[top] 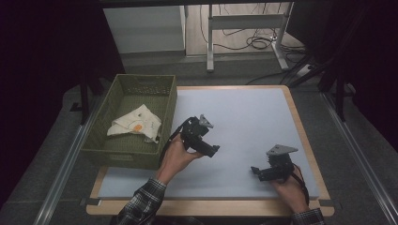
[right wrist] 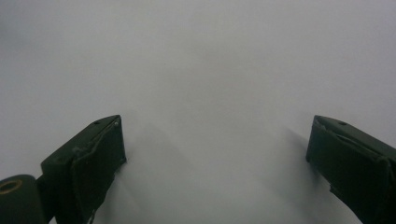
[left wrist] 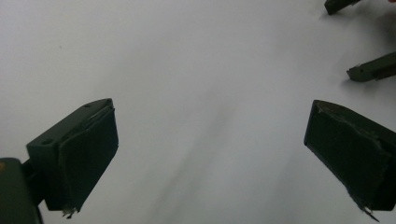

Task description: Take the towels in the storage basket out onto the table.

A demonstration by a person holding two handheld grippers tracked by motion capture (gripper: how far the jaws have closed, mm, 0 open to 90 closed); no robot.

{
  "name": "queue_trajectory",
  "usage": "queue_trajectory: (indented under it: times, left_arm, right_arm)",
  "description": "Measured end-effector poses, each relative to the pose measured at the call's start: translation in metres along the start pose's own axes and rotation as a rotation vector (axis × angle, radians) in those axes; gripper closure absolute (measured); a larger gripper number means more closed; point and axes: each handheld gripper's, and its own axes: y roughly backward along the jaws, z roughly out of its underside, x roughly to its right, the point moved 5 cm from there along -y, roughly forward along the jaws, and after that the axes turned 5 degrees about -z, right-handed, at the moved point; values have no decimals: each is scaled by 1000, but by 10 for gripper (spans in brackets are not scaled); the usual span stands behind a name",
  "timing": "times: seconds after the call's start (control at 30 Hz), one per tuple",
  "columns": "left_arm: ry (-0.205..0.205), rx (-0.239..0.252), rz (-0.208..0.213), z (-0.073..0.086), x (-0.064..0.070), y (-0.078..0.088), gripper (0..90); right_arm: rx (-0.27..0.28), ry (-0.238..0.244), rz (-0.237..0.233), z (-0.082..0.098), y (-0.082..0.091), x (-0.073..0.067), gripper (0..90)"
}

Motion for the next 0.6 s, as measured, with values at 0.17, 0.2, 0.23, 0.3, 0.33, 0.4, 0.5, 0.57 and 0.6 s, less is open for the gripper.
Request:
queue_trajectory:
  times: [0.17,0.2,0.23,0.3,0.33,0.4,0.5,0.57,0.6]
  left_arm:
    - [13,-10,0,-10,-14,8,26]
    - [12,-15,-2,-11,-17,9,26]
    - [16,-15,-3,-13,-20,10,24]
    - [14,-16,-3,-16,-27,13,22]
    - [16,-14,-5,-17,-30,15,22]
    - [17,-13,-10,-20,-35,18,22]
    - [20,-23,-18,-21,-44,22,17]
    - [22,-28,-32,-22,-51,24,16]
    - [24,-31,-37,-21,-55,25,16]
  right_arm:
    - [0,2,0,0,0,0,44]
    - [0,1,0,0,0,0,44]
    - [2,0,0,0,0,0,44]
    - [2,0,0,0,0,0,44]
    - [2,0,0,0,0,0,44]
    - [2,0,0,0,0,0,44]
    - [2,0,0,0,0,0,44]
    - [3,0,1,0,0,0,44]
    - [2,0,0,0,0,0,44]
